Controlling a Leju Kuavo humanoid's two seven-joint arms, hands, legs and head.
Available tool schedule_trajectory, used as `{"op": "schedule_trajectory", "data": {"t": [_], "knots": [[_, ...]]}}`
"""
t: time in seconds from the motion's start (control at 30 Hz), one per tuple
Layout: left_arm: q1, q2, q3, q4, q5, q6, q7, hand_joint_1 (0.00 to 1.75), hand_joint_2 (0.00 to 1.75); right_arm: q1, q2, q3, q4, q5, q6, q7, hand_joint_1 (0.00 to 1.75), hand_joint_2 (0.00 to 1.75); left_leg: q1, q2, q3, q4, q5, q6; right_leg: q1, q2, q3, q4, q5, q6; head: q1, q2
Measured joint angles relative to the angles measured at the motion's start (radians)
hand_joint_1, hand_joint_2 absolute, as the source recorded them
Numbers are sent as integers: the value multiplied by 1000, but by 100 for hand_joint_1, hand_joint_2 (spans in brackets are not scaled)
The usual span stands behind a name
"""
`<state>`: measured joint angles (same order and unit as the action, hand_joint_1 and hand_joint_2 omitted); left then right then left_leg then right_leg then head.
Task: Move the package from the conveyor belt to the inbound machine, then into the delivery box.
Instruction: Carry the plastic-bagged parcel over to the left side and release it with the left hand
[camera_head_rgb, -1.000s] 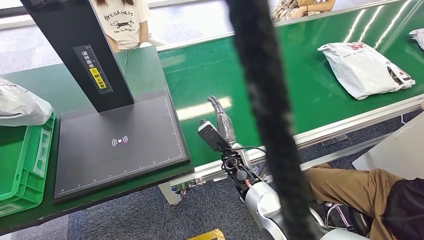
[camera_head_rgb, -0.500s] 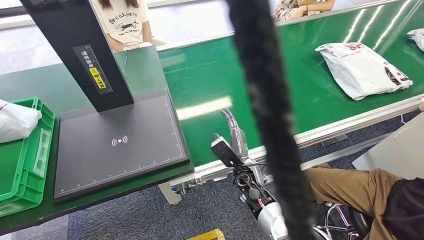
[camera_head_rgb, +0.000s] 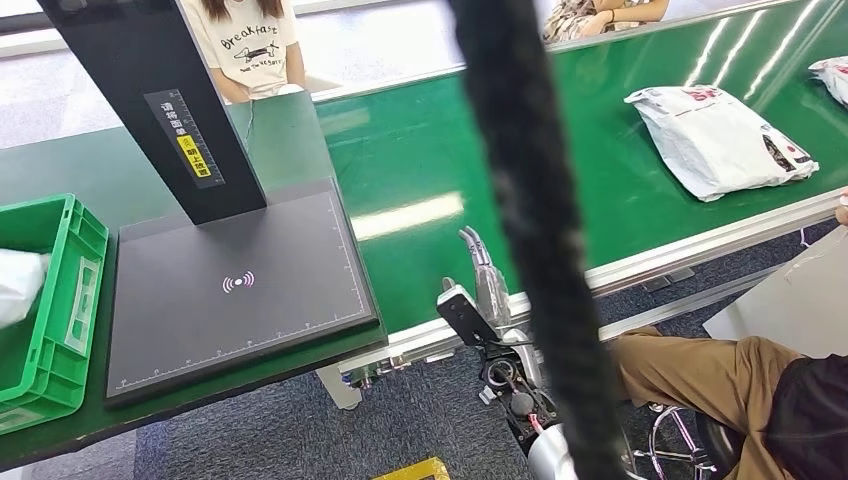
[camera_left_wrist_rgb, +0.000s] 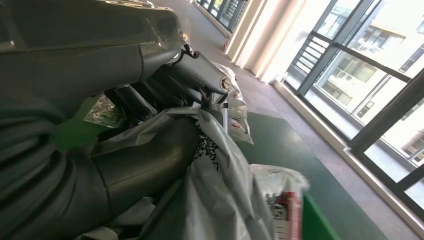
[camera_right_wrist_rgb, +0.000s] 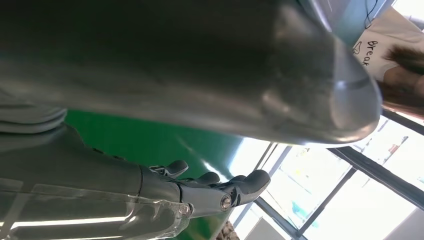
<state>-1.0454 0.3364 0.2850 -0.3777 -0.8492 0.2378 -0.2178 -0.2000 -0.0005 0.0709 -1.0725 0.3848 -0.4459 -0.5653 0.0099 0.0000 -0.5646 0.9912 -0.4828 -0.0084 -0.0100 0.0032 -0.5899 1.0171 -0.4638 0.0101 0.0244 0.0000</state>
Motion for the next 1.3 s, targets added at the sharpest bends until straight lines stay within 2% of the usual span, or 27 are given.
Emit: {"op": "schedule_trajectory", "data": {"t": [0.07,0.1,0.2,0.23,0.47,0.73,1.0,1.3], "knots": [[31,7,19,1,3,3,-22,175,175,12,-4,-4,-11,-3,0,0,0,0,0,0,0,0,0,0,0,0,0,0,0,0,0,0],[46,10,28,1,4,3,-33,155,175,17,-5,-5,-15,-4,-1,0,0,0,0,0,0,0,0,0,0,1,-1,0,0,0,0,0],[82,18,47,3,11,-11,-67,24,175,34,-10,-10,-29,-6,-3,0,0,0,0,0,0,0,0,0,0,1,-1,0,0,0,0,0],[92,19,51,3,12,-18,-79,0,175,39,-11,-12,-34,-6,-4,0,0,0,0,0,0,0,0,0,0,0,-1,0,0,0,0,0],[130,10,55,9,10,-75,-142,0,175,75,-16,-25,-78,-6,-8,2,0,0,0,0,0,0,0,0,0,0,0,0,0,0,0,0],[128,-48,50,10,7,-100,-156,0,175,82,-16,-27,-102,0,-10,8,0,0,0,0,0,0,0,0,0,0,0,0,0,0,0,0],[125,-91,49,10,11,-86,-170,0,175,24,-9,-22,-73,14,-5,9,0,0,0,0,0,0,0,0,0,0,0,0,0,0,0,0],[156,-112,49,10,45,-115,-279,0,175,-40,-1,-19,-19,18,-5,5,0,0,0,-1,0,0,0,0,0,0,0,0,0,0,0,0]]}}
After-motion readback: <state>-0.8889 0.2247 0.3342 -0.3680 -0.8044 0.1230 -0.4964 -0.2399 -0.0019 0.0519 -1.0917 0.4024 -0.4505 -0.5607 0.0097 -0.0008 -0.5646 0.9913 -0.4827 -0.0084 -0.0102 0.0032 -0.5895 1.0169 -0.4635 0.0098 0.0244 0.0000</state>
